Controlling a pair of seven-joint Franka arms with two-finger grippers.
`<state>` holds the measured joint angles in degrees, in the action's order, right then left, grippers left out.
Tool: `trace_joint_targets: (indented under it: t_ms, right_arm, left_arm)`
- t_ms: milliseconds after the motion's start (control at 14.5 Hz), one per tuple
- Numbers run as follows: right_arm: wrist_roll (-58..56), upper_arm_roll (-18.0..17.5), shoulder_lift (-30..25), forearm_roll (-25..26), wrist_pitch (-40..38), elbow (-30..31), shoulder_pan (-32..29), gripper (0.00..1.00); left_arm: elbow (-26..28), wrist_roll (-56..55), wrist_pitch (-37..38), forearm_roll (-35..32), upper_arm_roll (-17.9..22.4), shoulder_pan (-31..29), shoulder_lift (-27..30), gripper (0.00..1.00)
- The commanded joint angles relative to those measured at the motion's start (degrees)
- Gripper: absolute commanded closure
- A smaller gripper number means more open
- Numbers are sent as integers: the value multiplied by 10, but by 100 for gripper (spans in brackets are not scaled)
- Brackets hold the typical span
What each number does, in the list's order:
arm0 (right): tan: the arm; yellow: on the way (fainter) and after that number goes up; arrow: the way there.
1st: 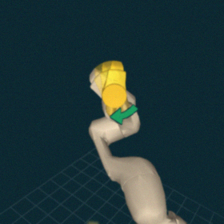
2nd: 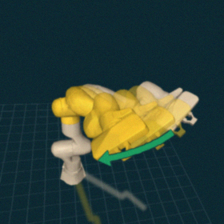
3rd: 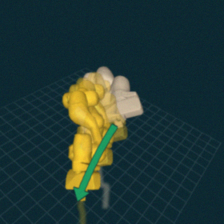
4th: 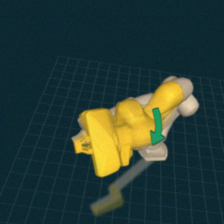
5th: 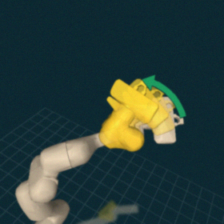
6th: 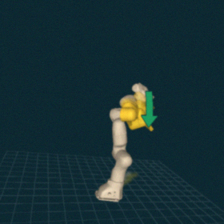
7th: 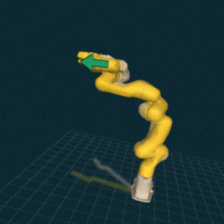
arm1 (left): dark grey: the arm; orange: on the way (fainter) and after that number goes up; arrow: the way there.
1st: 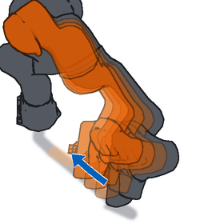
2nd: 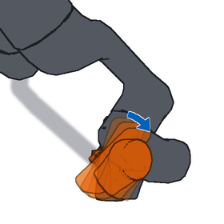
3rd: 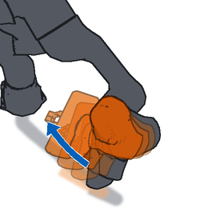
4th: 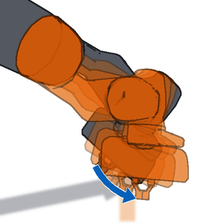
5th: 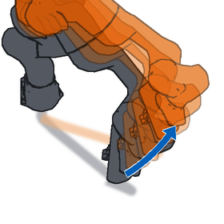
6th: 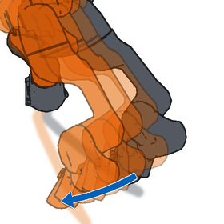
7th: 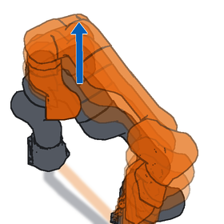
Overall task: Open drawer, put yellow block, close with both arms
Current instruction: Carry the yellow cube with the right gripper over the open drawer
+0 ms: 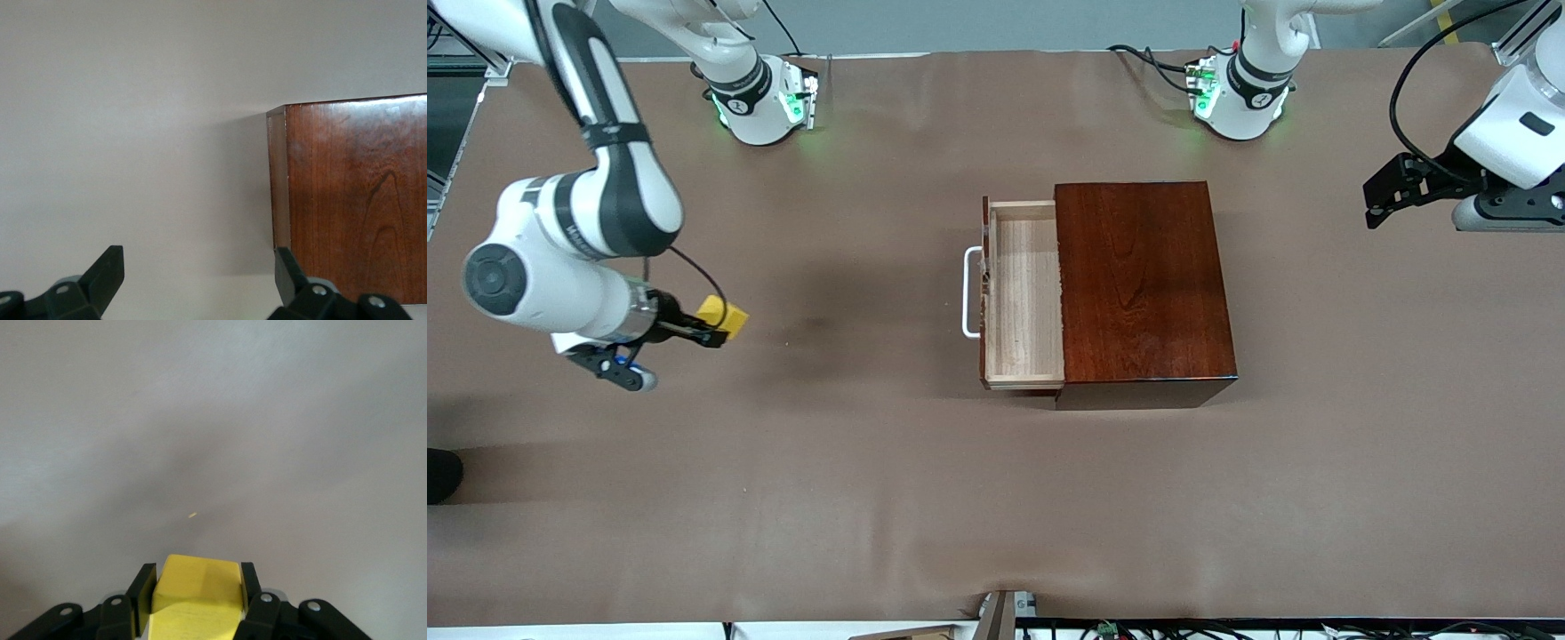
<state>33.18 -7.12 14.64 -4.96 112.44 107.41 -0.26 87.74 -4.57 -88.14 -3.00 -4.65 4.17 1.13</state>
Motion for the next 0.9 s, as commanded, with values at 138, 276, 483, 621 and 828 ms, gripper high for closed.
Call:
trace_joint_targets:
  t_ms: [138, 276, 483, 621, 828]
  right_arm:
    - [172, 4, -27, -16, -26, -23, 77, 100]
    - [265, 4, -25, -16, -41, -49, 117, 100]
    - [373, 5, -23, -16, -42, -71, 176, 100]
    - [436, 4, -21, -18, -41, -87, 199, 100]
    - [523, 5, -19, -25, -40, -101, 249, 100]
  left_arm:
    - [5, 7, -5, 12, -5, -10, 6, 0]
    - [5, 6, -5, 12, -4, -11, 6, 0]
    - [7, 6, -5, 12, -4, -11, 5, 0]
    - [7, 6, -5, 12, -3, -13, 7, 0]
    - [5, 6, -5, 12, -3, -17, 6, 0]
